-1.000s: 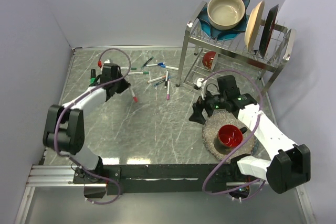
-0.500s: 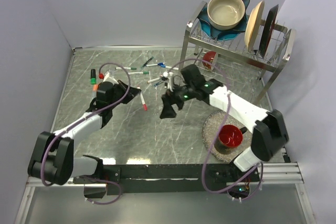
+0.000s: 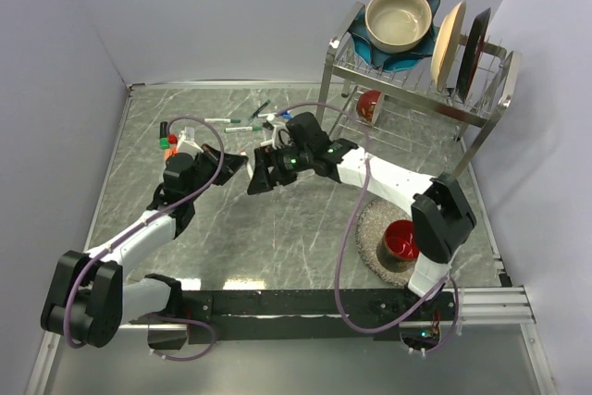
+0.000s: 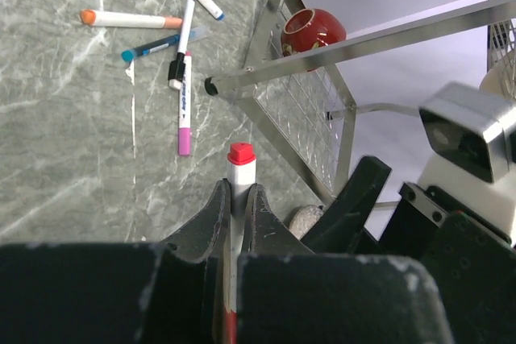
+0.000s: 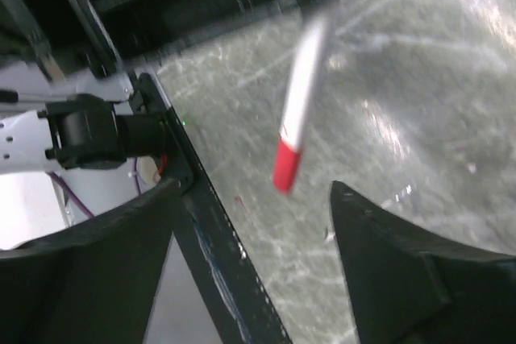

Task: Open the pen caps

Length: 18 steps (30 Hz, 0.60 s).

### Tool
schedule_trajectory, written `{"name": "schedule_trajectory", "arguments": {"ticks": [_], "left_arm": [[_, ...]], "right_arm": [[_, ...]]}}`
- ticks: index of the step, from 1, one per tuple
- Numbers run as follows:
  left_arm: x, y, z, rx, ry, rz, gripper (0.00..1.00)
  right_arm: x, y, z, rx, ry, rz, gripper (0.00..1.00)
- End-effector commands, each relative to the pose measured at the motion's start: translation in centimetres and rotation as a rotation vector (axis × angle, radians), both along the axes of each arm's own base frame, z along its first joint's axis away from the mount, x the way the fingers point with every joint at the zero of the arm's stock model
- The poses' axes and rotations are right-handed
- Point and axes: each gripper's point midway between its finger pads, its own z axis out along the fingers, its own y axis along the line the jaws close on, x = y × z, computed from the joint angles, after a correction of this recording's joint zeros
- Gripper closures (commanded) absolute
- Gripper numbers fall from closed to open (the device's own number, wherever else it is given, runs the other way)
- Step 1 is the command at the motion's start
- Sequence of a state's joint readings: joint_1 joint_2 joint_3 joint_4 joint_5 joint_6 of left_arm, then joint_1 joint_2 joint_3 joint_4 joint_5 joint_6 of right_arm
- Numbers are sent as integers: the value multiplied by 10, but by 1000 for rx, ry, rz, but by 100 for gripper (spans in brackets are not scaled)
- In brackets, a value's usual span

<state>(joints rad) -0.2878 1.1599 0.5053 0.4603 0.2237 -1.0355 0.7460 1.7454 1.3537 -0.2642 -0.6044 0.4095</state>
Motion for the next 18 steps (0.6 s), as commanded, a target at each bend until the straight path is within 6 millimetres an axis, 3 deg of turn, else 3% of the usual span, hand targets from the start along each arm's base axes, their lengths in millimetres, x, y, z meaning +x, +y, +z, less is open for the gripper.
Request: {"name": "schedule_trajectory", "arguments": {"ticks": [1, 5, 9, 18], "left_arm": [[-2, -8, 23, -49, -72, -31, 99], [-4, -7, 23, -53, -73, -30, 99], [-5, -7, 24, -60, -74, -29, 99], [-6, -5, 25, -60, -70, -18, 99]], "right_arm": [[13, 23, 13, 39, -24, -25, 26], [13, 25, 7, 21, -36, -29, 32], [14, 26, 3, 6, -38, -28, 45], [12, 24, 3, 5, -49, -18, 93]]}}
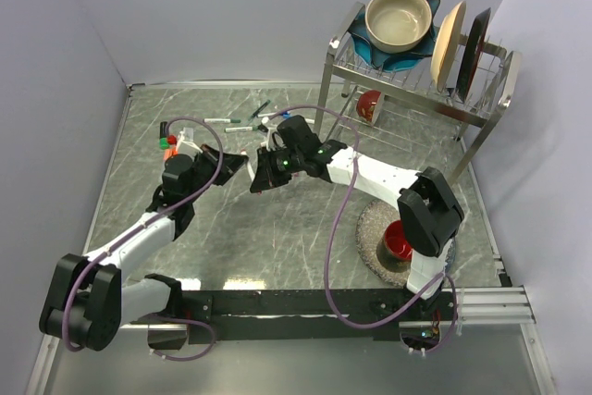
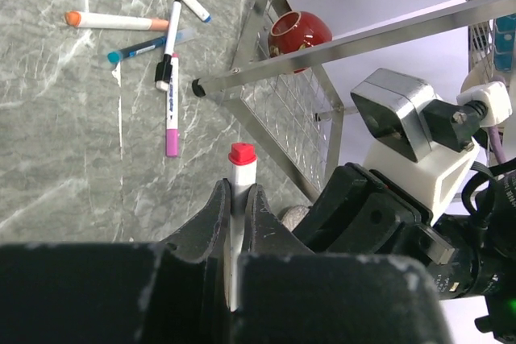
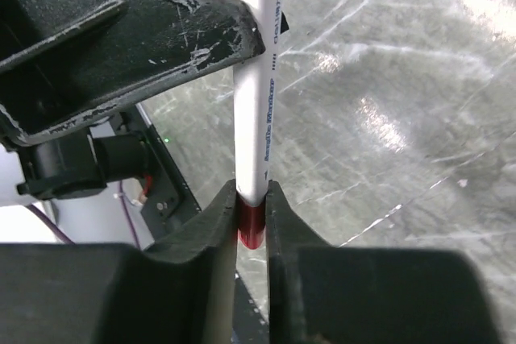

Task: Open the pen caps

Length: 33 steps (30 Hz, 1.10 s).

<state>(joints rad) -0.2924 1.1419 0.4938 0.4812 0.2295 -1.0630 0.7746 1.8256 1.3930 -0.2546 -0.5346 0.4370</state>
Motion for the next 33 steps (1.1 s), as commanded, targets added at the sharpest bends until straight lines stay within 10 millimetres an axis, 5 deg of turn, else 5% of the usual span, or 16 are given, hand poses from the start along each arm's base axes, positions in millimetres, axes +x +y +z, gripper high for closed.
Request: {"name": "schedule_trajectory", "arguments": {"ticks": [1, 4, 9, 15, 23, 33], "left_arm": [[-3, -3, 19, -31, -58, -13, 82], [-7, -8, 21, -47, -74, -49, 46], [-12, -15, 19, -56, -98, -99, 33], [-11, -21, 11, -54, -68, -135, 47], [-10, -28, 13, -66, -79, -182, 99], [-6, -18, 15, -66, -61, -108, 99]], "right_arm": [[2, 9, 29, 58, -75, 31, 99], [3, 7, 34, 59, -101, 31, 100], [3, 6, 41, 66, -119, 41, 100], [3, 7, 43, 70, -131, 65, 100], [2, 4, 47, 74, -143, 76, 98], [-8, 6, 44, 91, -131, 155, 56]]}}
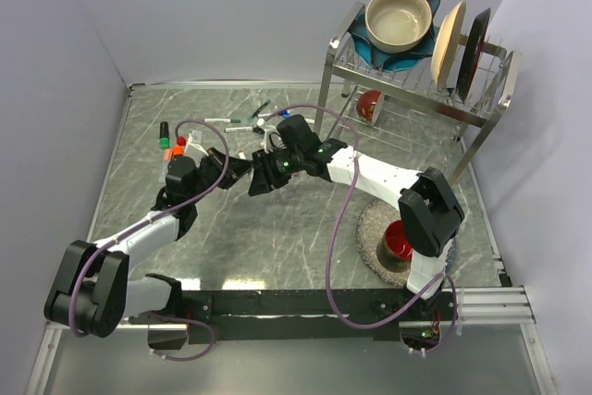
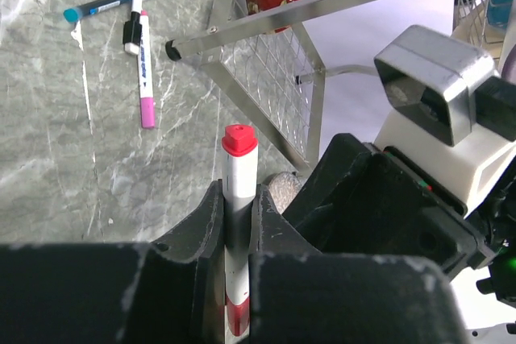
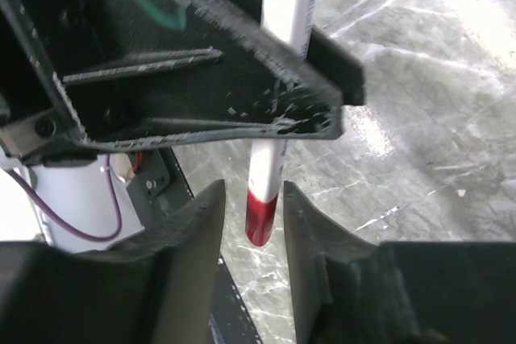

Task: Open the pen caps

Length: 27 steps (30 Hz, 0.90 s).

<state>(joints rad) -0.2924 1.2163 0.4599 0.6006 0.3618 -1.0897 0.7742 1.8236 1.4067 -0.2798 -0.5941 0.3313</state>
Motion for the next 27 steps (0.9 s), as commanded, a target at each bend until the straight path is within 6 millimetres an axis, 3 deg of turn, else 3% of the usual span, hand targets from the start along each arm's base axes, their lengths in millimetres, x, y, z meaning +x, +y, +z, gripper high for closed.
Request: {"name": "schedule_trajectory", "arguments": {"ticks": [1, 7, 10, 11, 13, 16, 19, 22, 24, 27], "left_arm": [[4, 1, 26, -25, -69, 23, 99], [5, 6, 25, -17, -64, 58, 99], [6, 11, 22, -16, -49, 86, 99], [6, 12, 21, -15, -44, 92, 99], [5, 14, 20, -20, -36, 104, 99], [6, 19, 16, -17, -6, 139, 99], [11, 40, 11, -23, 36, 237, 99], [18, 85, 5, -43, 73, 374, 99], [17, 103, -2, -21, 99, 443, 99], [17, 122, -14, -12, 139, 515, 99]], "right_arm": [[-1, 6, 40, 84, -72, 54, 55], [-2, 4, 38, 74, -74, 55, 56], [-2, 4, 37, 69, -74, 58, 61], [-2, 4, 36, 66, -73, 57, 77], [-3, 3, 36, 61, -79, 62, 100], [-4, 0, 36, 53, -98, 66, 100], [-13, -6, 30, 48, -93, 104, 100], [-32, -17, 14, 35, -82, 159, 100], [-42, -25, 1, 12, -74, 179, 100], [-44, -31, -3, -4, -96, 189, 100]]}}
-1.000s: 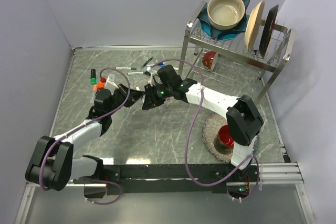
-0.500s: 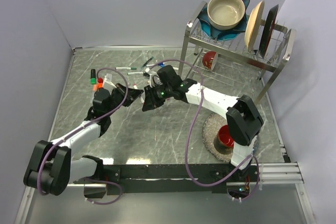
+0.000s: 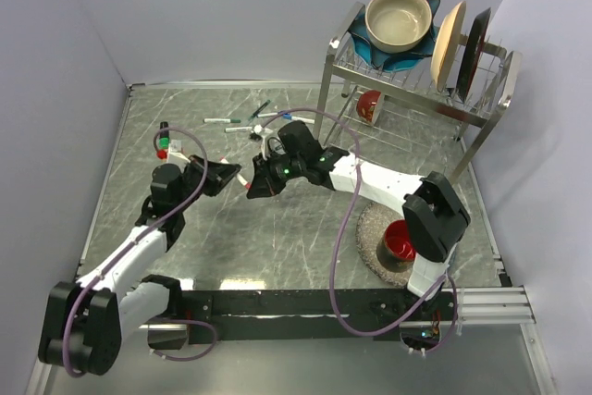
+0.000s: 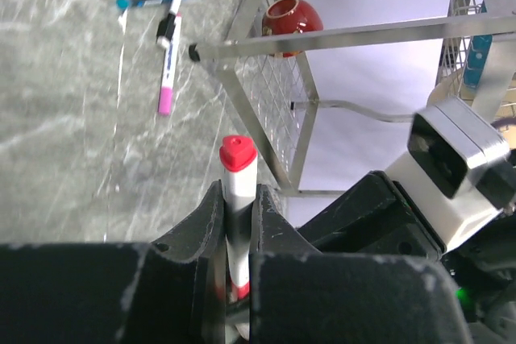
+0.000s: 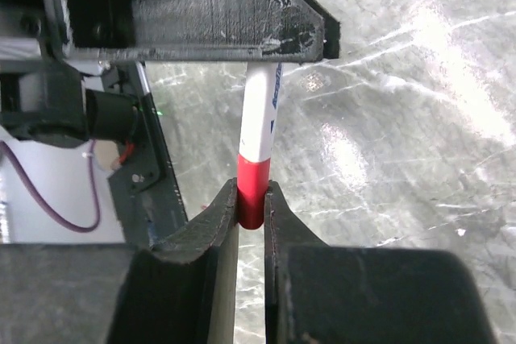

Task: Open the pen caps

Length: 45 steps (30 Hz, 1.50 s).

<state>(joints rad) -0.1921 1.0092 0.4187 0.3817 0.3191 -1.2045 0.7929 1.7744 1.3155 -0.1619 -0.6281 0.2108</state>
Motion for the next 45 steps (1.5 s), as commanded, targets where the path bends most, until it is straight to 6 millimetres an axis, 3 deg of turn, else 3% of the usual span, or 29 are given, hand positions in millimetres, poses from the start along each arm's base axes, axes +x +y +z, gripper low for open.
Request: {"name": "schedule_trajectory", "arguments": {"ticks": [1, 5, 10, 16, 19, 22, 30, 37, 43, 45], "left_arm": [[27, 81, -23, 74, 58, 356, 99], [24, 86, -42, 68, 105, 364, 99], [21, 98, -46, 86, 114, 397, 99], [16, 135, -59, 130, 139, 488, 99], [15, 141, -60, 143, 138, 490, 99], [15, 136, -60, 165, 140, 447, 99], [9, 124, -104, 257, 298, 305, 99], [12, 115, -143, 285, 429, 196, 99], [11, 109, -159, 293, 482, 154, 99], [10, 108, -160, 300, 489, 144, 97]], "right_arm": [[-32, -35, -7, -82, 33, 75, 100], [-31, -38, -12, -104, 26, 69, 100], [-31, -43, -25, -142, 30, 70, 100], [-45, -44, -37, -173, 34, 113, 100], [-46, -44, -37, -181, 17, 111, 100], [-27, -53, -45, -250, -48, 35, 100], [32, -97, -79, -507, -178, -167, 99], [52, -116, -102, -602, -141, -207, 87], [58, -135, -131, -685, -77, -218, 84], [56, -141, -140, -693, -46, -214, 79]]}}
